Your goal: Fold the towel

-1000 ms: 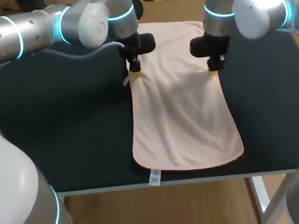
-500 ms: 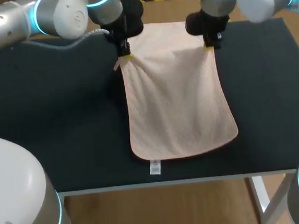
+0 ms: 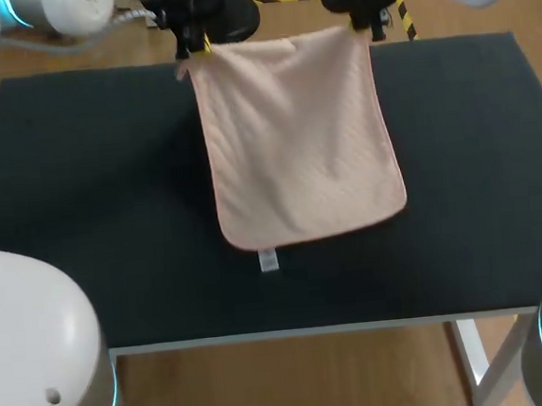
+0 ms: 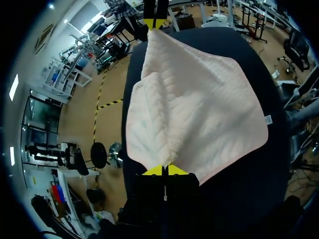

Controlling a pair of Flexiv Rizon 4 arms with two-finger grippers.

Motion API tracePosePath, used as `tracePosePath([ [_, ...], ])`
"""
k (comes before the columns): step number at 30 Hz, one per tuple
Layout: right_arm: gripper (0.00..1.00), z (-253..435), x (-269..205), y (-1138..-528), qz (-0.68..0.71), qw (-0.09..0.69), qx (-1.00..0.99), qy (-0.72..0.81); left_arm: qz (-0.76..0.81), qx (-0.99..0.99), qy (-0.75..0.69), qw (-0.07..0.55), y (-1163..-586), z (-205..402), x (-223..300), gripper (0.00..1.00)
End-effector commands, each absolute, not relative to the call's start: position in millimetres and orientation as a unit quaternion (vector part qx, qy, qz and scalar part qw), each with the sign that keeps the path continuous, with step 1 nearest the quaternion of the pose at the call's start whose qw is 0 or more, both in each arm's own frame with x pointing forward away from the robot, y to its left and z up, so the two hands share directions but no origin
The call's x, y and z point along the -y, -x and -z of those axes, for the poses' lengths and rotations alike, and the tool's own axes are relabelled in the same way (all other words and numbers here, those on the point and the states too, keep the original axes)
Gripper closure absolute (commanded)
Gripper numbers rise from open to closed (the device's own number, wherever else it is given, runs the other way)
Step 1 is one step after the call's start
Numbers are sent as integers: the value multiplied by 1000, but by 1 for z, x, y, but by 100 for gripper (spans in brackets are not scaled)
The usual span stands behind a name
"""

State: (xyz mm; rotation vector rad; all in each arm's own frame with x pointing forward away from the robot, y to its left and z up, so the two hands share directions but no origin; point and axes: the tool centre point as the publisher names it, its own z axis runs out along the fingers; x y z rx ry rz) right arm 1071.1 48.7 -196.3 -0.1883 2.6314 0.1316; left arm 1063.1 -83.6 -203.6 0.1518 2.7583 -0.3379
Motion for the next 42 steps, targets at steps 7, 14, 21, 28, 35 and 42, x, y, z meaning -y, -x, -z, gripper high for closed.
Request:
tracePosePath([
  [7,100,108,-69,-1092,-46,324,-940,101,96,-956,-45,272,-1076,82,35,100],
  [14,100,84,-75,-1118,-40,357,-926,116,95,-945,-50,309,-1092,49,27,100],
  [21,100,68,-84,-1115,-39,383,-914,128,101,-941,-57,318,-1085,42,27,100],
  [28,100,71,-81,-1081,-7,389,-912,128,108,-953,-73,275,-1060,76,37,100],
  [35,100,91,-74,-1041,-2,354,-928,120,113,-963,-80,231,-1027,97,36,100],
  [42,100,100,-74,-994,-10,328,-937,119,114,-968,-99,199,-982,102,35,100],
])
